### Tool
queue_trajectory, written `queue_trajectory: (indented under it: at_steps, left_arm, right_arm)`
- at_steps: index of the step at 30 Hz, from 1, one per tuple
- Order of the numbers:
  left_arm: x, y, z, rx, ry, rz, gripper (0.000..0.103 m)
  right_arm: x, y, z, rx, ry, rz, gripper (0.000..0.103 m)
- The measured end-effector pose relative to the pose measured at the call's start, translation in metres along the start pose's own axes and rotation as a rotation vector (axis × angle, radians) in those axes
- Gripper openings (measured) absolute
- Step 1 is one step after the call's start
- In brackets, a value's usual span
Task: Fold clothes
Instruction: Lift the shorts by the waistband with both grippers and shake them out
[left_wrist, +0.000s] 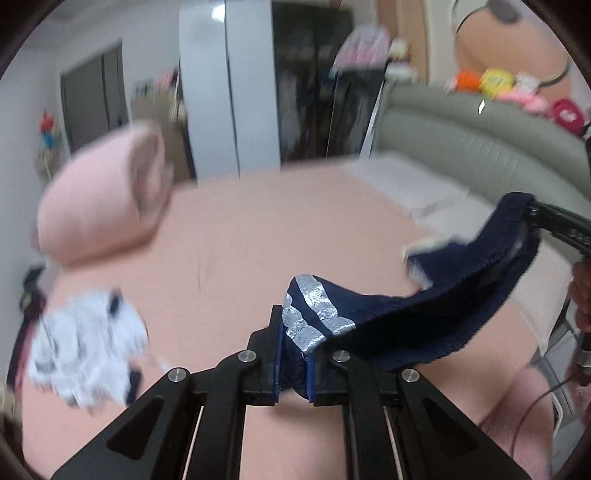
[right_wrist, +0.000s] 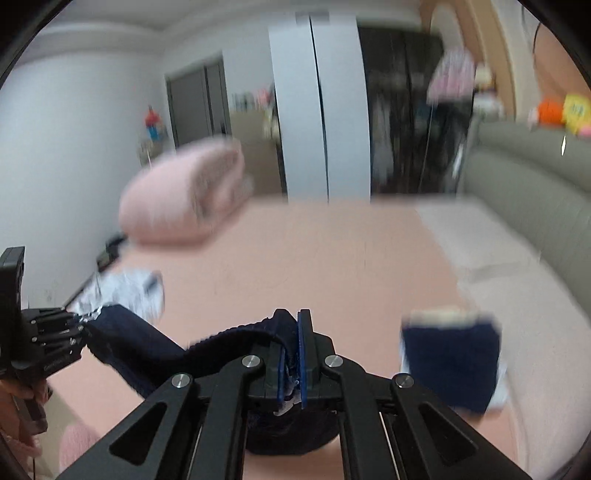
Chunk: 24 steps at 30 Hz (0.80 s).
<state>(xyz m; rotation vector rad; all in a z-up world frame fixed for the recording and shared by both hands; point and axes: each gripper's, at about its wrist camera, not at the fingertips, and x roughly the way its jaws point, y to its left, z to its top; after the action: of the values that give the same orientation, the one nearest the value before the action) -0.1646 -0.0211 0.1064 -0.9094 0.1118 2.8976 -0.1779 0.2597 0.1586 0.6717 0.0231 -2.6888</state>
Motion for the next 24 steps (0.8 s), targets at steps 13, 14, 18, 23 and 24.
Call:
queue_trajectory:
  at_steps: [13, 14, 18, 23, 24]
  left_arm:
    - [0.112, 0.005, -0.214, -0.239, 0.513, -0.063, 0.011]
    - [0.131, 0.005, -0.239, -0.241, 0.583, -0.049, 0.011]
    - [0.145, 0.005, -0.269, -0.248, 0.624, -0.044, 0.013]
    - [0.123, -0.004, -0.248, -0.127, 0.536, 0.002, 0.040]
    - [0.122, -0.007, -0.245, -0.091, 0.521, 0.001, 0.040]
  right_arm:
    - [0.081, 0.022, -0.197, -0.087, 0.354, -0.029, 0.004]
    - [0.098, 0.022, -0.225, -0.087, 0.427, -0.025, 0.004]
    - [0.124, 0.023, -0.293, -0.057, 0.590, -0.019, 0.004]
    - [0.123, 0.020, -0.297, -0.006, 0.584, 0.001, 0.004]
    - [0.122, 0.019, -0.293, 0.006, 0.574, 0.006, 0.004]
